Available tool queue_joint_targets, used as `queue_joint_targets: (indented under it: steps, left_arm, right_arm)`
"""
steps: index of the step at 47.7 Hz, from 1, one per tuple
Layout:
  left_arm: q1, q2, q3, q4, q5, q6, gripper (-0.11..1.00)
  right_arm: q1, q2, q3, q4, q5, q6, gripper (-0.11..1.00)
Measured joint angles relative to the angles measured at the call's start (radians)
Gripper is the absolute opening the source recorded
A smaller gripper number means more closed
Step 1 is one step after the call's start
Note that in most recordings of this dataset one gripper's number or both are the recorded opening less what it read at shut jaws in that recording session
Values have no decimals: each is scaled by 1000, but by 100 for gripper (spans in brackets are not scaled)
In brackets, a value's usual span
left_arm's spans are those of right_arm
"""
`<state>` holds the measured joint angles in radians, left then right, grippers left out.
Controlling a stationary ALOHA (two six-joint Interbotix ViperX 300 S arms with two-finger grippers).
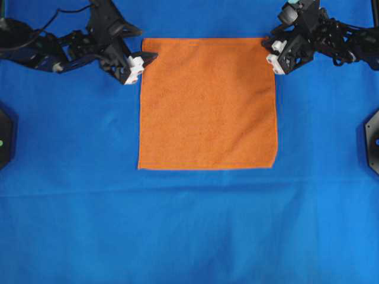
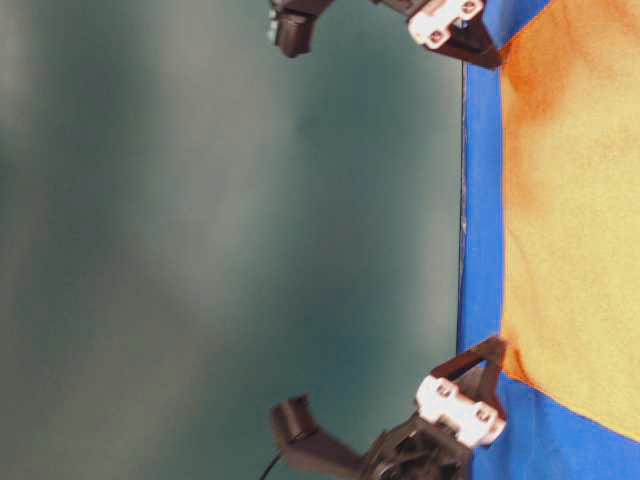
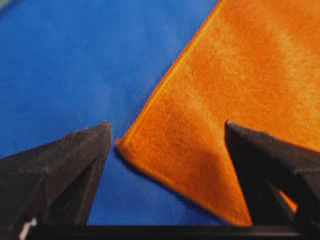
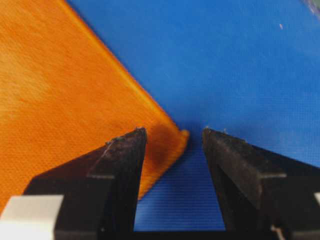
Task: Fold the orange towel.
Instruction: 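Move both grippers to the towel's two far corners and pinch them, then pull the far corners toward the near edge, folding the towel in half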
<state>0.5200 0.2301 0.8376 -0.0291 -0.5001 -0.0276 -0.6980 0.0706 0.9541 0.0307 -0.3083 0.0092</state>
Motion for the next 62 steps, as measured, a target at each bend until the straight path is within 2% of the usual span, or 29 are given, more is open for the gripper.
queue_joint_targets:
  steps: [5,10,14,20,23,25,34,41,52,62]
  left_arm:
    - [5,31,-25,0,-3,0,86]
    - [14,51,-43,0,-3,2,77]
    - [21,60,-49,0,0,8,59]
    - [26,63,-51,0,11,18,21]
    - [26,64,-51,0,14,20,6]
    - [26,64,-49,0,15,20,0]
    - [25,64,-44,0,15,26,1]
    - [25,60,-51,2,18,35,1]
    - [31,-25,-86,2,87,129,1]
    - [32,-115,-103,2,164,166,1]
  right_arm:
    - [-15,32,-2,2,-31,0,53]
    - [-17,44,-6,2,-46,0,48]
    - [-17,46,-8,3,-49,0,37]
    - [-15,48,-6,3,-48,0,4]
    - [-15,46,-3,5,-46,8,1]
    - [-15,46,3,9,-48,8,1]
    - [-14,32,35,46,-72,9,1]
    - [-12,17,51,57,-87,9,1]
    - [-12,-60,58,63,-84,8,1]
    - [2,-153,60,63,-38,8,1]
